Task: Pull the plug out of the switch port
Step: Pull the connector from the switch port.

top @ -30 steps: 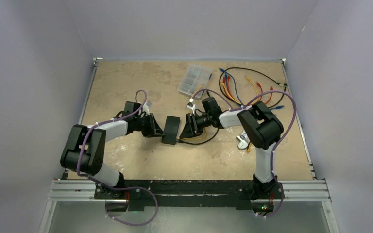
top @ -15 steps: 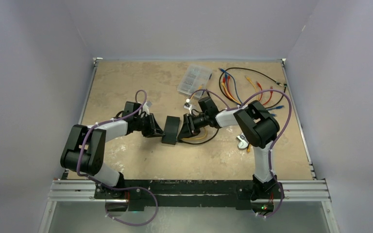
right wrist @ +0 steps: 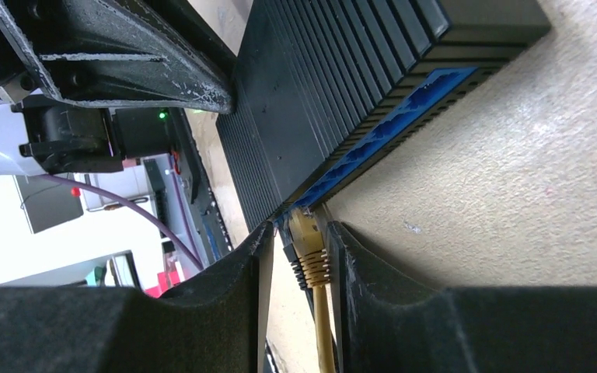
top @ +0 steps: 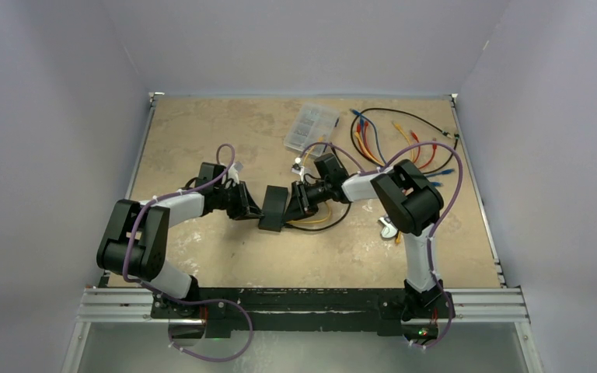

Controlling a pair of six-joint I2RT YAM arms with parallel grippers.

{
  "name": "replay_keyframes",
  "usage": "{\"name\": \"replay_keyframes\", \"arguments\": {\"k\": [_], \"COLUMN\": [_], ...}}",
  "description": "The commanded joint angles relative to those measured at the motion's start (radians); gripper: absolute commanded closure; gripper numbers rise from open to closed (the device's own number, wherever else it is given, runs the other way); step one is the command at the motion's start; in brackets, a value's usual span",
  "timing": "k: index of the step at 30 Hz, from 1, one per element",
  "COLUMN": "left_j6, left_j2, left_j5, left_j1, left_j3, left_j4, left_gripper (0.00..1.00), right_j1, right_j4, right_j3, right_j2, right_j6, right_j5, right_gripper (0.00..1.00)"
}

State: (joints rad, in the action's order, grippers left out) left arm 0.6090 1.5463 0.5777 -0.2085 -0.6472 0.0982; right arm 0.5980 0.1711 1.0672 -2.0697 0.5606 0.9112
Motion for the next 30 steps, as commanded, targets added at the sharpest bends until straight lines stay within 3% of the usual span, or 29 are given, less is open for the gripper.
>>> {"name": "replay_keyframes", "arguments": {"k": [1,16,30], "left_j6": [-0.066,-0.068,-0.065], "left_j2": [0.066,0.067,0.074], "left_j5": [-0.2,-0.209,-0.258], "left_j1": [0.0,0.0,0.0], "left_j3": [0.05,0.05,0.044], "left_j4": [0.063,0.066,0.094], "left_gripper": [0.91,0.91,0.96], "right_j1": [0.021,0.023,0.02], "right_j4": [-0.028,-0.042,-0.109], "right_j3": [0.016,0.0,-0.036], "right_j2": [-0.043,-0.05,-0.022], "right_j6": [-0.037,-0.054,-0.111], "right_j5": [-0.098,-0.11,-0.129], "right_gripper": [0.66,0.99,1.0]}}
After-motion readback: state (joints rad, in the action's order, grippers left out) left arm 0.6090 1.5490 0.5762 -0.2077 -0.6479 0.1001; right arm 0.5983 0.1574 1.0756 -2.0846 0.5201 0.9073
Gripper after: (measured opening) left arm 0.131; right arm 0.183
